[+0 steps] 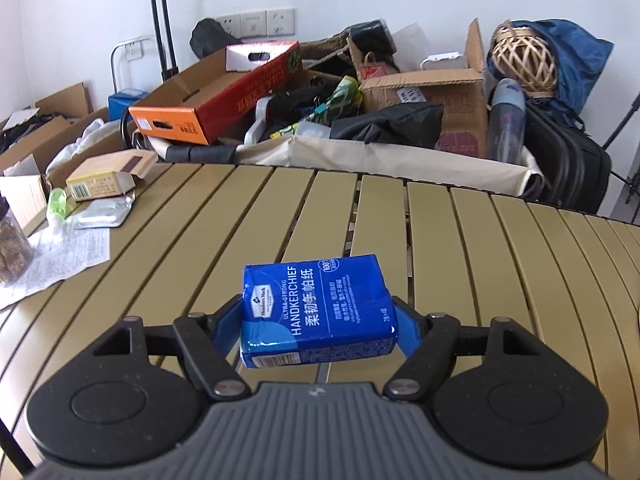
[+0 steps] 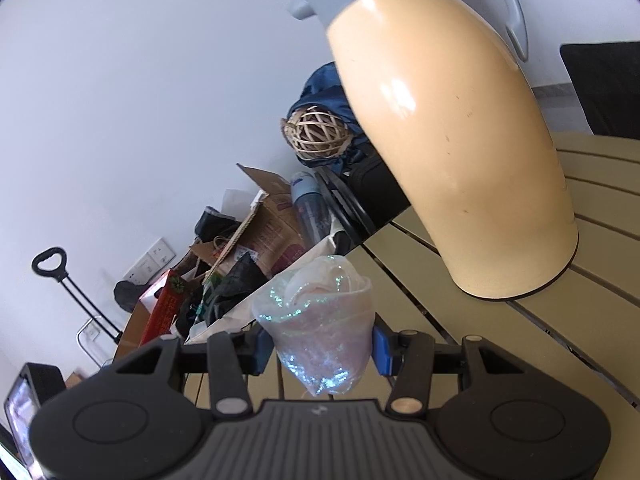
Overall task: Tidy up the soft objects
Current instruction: 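Carry the tissue pack with the left tool while the right tool carries the bag to the bin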
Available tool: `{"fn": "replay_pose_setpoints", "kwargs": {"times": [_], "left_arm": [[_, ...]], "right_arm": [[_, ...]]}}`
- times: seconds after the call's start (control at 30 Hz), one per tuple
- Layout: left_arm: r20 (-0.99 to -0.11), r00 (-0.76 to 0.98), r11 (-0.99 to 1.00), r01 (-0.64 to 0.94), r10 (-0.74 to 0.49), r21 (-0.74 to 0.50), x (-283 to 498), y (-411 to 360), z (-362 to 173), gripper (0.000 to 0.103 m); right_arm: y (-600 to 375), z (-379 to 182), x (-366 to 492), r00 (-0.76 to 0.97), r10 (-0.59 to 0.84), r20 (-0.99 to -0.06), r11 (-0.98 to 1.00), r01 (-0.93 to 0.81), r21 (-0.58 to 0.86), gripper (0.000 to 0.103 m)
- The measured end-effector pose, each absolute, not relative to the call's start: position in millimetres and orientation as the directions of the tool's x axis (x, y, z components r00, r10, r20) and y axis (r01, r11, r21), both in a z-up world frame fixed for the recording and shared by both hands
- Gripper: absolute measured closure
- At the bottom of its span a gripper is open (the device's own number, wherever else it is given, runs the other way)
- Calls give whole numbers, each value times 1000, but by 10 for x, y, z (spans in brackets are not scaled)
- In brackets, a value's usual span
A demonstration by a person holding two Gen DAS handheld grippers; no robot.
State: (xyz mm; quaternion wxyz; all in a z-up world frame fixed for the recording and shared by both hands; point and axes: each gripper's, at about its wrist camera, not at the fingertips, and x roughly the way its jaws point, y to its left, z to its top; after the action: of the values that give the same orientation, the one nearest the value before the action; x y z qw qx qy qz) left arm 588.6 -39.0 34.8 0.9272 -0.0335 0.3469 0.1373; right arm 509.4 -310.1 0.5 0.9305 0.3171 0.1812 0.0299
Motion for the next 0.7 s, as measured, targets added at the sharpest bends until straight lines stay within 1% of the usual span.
{"fn": "replay_pose_setpoints", "kwargs": {"times": [0.13,0.3,0.53,0.7], "left_arm": [[-634,740,965,-262,223,34,5680,-395,437,27],[-611,761,969,-246,218,40,5438,-392,528,27],[-585,785,975,-218,205,49,5108,-372,651,27],[-576,795,978,-202,190,44,4823,-332,700,27]], "right_arm": [[-3034,69,4980,932,186,-311,818,29,575,55],[-2942,171,4821,934,187,-306,861,-6,509,55],[-2776,213,4619,922,223,-317,883,-54,466,55],[-2695,241,4400,923,235,-305,891,-79,446,55]]}}
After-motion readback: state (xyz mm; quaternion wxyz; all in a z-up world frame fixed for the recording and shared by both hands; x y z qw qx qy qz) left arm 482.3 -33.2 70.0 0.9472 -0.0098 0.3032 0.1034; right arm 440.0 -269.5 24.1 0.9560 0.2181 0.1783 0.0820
